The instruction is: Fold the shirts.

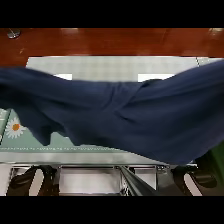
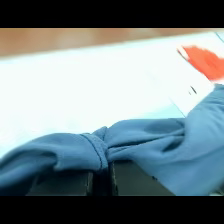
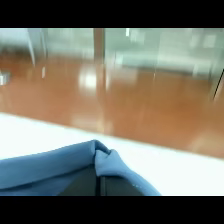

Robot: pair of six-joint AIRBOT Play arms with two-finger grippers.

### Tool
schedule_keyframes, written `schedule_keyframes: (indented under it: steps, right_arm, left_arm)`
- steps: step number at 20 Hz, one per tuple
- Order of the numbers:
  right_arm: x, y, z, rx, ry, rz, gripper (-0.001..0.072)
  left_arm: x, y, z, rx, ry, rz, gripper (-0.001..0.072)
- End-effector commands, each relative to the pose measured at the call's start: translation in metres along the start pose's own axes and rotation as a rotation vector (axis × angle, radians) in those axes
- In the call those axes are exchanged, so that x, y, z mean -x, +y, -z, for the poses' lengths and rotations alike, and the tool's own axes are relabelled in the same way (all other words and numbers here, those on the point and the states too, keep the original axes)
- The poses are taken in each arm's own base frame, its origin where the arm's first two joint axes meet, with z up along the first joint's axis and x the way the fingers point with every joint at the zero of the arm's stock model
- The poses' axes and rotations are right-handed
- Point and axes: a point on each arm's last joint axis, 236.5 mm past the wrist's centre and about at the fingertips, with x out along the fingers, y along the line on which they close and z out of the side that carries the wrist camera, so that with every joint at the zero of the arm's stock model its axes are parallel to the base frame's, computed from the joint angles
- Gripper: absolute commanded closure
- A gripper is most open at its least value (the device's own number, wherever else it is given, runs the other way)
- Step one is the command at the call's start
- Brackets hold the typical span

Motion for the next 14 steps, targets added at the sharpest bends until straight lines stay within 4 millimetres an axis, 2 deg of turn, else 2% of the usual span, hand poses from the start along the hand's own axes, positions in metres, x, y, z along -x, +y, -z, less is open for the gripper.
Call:
schedule_keyframes:
  steps: [1,3,4,6,8,11,14]
  right_arm:
    - [-0.033,-0.014,0.064,-0.060,0.213,0.017,0.0688]
    - [-0.057,-0.036,0.092,-0.098,0.272,0.080,0.0687]
    - [-0.071,-0.049,0.105,-0.124,0.290,0.120,0.0688]
    - [-0.103,-0.071,0.138,-0.169,0.360,0.176,0.0688]
    - [-0.143,-0.080,0.166,-0.213,0.440,0.170,0.0688]
    - [-0.209,-0.096,0.189,-0.265,0.488,0.162,0.0688]
    - [-0.266,-0.110,0.219,-0.356,0.522,0.156,0.0688]
  left_arm:
    - [-0.028,0.024,0.084,0.200,0.260,0.079,0.0672]
    - [-0.044,0.072,0.122,0.286,0.339,-0.028,0.0672]
    - [-0.054,0.095,0.129,0.329,0.321,-0.073,0.0673]
    - [-0.077,0.132,0.123,0.379,0.220,-0.134,0.0673]
    - [-0.104,0.157,0.115,0.359,0.162,-0.164,0.0673]
    - [-0.154,0.189,0.106,0.348,0.125,-0.205,0.0672]
    - [-0.206,0.226,0.109,0.387,0.161,-0.246,0.0672]
